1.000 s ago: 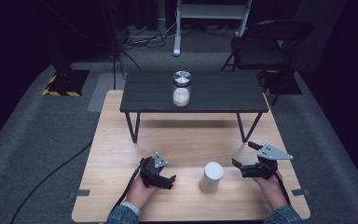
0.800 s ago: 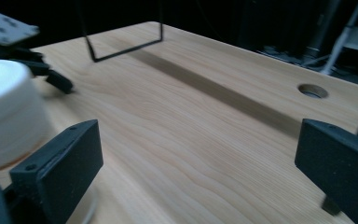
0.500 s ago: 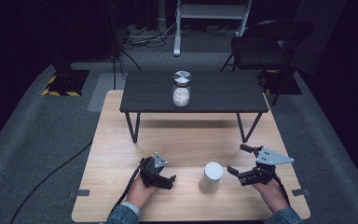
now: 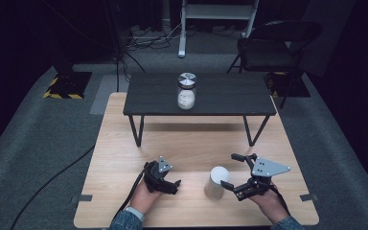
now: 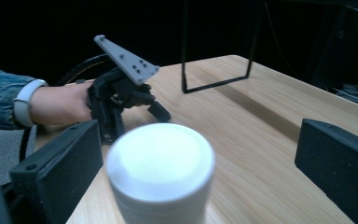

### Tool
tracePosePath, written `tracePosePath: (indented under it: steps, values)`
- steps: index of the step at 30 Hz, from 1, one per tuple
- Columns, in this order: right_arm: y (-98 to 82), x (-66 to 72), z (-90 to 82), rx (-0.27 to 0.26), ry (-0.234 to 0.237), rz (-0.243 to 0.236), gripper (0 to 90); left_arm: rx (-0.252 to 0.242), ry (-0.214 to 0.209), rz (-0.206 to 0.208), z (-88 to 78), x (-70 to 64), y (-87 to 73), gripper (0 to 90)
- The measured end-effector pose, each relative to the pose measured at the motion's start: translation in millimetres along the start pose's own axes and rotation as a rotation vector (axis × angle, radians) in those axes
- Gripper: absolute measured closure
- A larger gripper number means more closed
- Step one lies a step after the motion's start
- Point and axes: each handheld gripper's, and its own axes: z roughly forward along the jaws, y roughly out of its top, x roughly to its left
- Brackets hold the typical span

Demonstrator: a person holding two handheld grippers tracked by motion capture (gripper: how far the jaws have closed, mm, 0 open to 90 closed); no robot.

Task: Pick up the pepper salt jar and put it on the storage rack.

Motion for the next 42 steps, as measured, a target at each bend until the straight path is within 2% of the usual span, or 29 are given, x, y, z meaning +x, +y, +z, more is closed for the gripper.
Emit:
tracePosePath:
  steps: [10,14,17,21,29,33,35,42]
  values:
    - [1.2,3.9,10.9,-0.010,0.055,-0.001,0.4,0.000,-0.001,0.000,0.1,0.1,0.0,0.1]
    - [-1.1,2.3,16.6,0.004,0.071,0.004,1.7,0.000,-0.001,0.000,0.0,0.1,0.0,0.1]
    - [-3.4,1.2,19.7,0.024,0.073,0.001,5.5,0.000,0.000,0.000,0.0,0.0,0.0,0.1]
    - [-4.6,1.0,21.1,0.057,0.065,-0.010,15.2,0.000,0.000,0.000,0.0,0.0,0.0,0.1]
    - [-7.2,-1.2,29.7,0.158,0.069,-0.020,22.9,0.000,0.000,0.000,0.0,0.0,0.0,0.1]
    - [-10.2,-2.3,27.4,0.153,0.058,-0.007,27.8,0.000,0.000,0.000,0.0,0.0,0.0,0.1]
    - [-10.9,-2.6,26.8,0.149,0.065,-0.012,33.4,0.001,0.000,-0.001,0.0,0.0,0.1,0.1]
    - [-8.8,-2.1,26.9,0.153,0.063,-0.012,33.9,0.000,-0.001,0.000,0.1,0.2,0.1,0.1]
